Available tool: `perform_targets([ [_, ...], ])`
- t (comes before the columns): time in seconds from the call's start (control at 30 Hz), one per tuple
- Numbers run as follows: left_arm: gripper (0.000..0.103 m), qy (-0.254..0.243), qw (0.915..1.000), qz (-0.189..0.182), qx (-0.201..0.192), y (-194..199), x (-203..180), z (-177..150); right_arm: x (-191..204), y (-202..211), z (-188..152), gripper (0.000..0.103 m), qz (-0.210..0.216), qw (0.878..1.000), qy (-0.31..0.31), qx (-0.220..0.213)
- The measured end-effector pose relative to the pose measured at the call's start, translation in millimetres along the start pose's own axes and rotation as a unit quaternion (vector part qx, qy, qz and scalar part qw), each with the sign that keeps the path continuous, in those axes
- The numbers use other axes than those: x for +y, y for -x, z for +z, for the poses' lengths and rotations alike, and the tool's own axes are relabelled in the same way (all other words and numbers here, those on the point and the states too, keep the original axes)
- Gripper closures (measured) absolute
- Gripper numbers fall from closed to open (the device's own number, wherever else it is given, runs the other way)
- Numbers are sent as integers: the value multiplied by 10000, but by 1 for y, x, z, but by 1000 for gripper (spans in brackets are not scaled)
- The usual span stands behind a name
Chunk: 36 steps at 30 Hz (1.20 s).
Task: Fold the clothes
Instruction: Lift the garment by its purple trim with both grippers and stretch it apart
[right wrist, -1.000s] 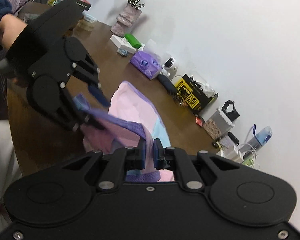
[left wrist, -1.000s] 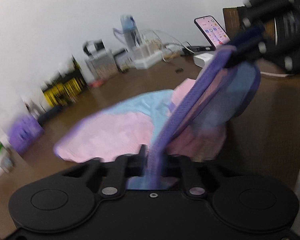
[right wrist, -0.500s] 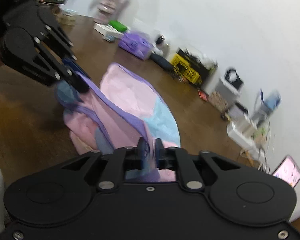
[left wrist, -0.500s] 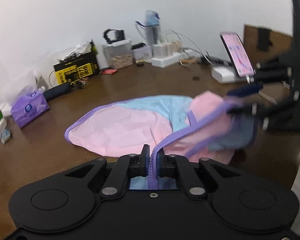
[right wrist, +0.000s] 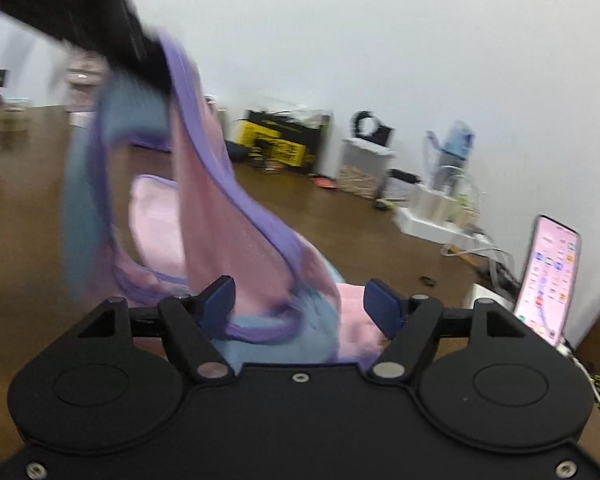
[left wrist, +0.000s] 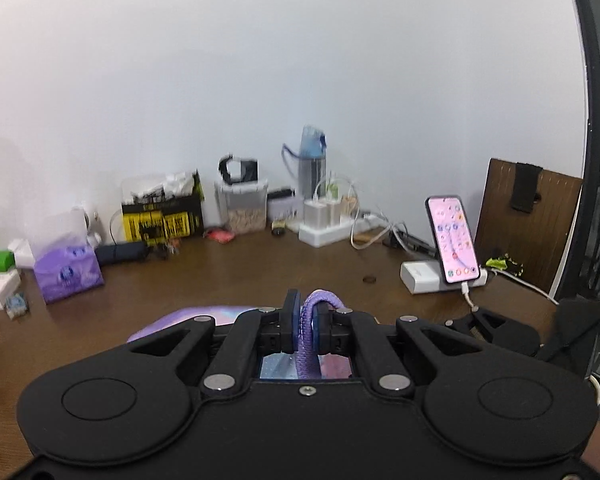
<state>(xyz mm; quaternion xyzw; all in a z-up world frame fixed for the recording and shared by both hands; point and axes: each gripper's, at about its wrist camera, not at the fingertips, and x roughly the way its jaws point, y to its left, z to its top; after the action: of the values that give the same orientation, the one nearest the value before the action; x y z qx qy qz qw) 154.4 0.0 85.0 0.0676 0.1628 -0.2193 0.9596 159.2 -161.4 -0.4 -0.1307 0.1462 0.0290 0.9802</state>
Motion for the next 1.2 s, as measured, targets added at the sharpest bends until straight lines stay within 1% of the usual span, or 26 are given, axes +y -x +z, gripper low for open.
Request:
perform_targets([
  [0.03,97,-27,9999,90,40,-2,-1,-1,-1,3,-1,26,-67,10000,12,-43],
  [0.13,97,106,9996,220,169,-9,4,-6,-4,12,-5,26,-294,9993,205,-103],
  [0.23,97,292,9989,255,256,-21,6,-7,-10,23,-10,22,-366,9988,340,3],
  [0.33,97,275,9991,234,226,-30,2,-3,-20,45,-8,19,-396,9986,351,8],
  [0.37,97,264,9992,201,207,-31,2,-2,-24,54,-7,19,-388,9987,339,0],
  [0.47,97,75,10000,-19,-28,-34,-14,12,-39,80,2,17,-157,9997,183,4],
  [0.53,97,20,9998,-65,-209,-30,-19,20,-49,93,8,18,20,9998,155,92],
  [0.57,97,14,9997,-64,-251,-29,-21,22,-52,96,10,18,51,9999,146,66],
  [0.6,97,4,9994,-65,-327,-26,-23,25,-62,100,13,26,149,9999,41,7],
  [0.63,97,14,9992,-39,-400,-23,-20,26,-72,103,16,69,244,9997,-64,-34],
  [0.67,97,29,9993,21,-380,-23,-18,25,-81,98,16,100,331,9993,-184,22],
  [0.7,97,44,9993,82,-357,-24,-16,23,-92,89,14,101,440,9982,-361,165],
  [0.77,97,33,9997,193,-158,-32,-13,14,-106,73,9,101,547,9964,-550,350],
  [0.83,97,6,9987,439,264,-48,-9,-9,-110,50,-1,100,474,9951,-689,522],
  [0.87,97,12,9982,481,347,-50,-7,-14,-108,45,-2,99,420,9956,-654,523],
  [0.9,97,51,9976,520,463,-53,-3,-21,-99,41,-3,93,394,9966,-524,497],
  [0.93,97,172,9969,496,581,-54,1,-29,-90,41,-3,78,517,9969,-385,444],
  [0.97,97,228,9968,467,610,-55,4,-31,-82,42,-4,71,633,9967,-302,412],
  [1.0,97,338,9966,405,627,-53,9,-34,-67,41,-4,60,861,9954,-157,384],
  [1.03,97,379,9968,383,598,-50,12,-34,-54,40,-5,51,1064,9937,-27,362],
  [1.07,97,386,9969,380,574,-48,13,-33,-45,36,-7,50,1190,9922,45,369],
  [1.1,97,370,9973,372,507,-45,14,-30,-28,30,-9,50,1423,9890,135,392],
  [1.13,97,366,9975,372,482,-44,13,-28,-16,24,-11,51,1521,9874,114,429],
  [1.2,97,325,9982,339,368,-38,12,-22,-1,14,-14,51,1580,9862,85,490],
])
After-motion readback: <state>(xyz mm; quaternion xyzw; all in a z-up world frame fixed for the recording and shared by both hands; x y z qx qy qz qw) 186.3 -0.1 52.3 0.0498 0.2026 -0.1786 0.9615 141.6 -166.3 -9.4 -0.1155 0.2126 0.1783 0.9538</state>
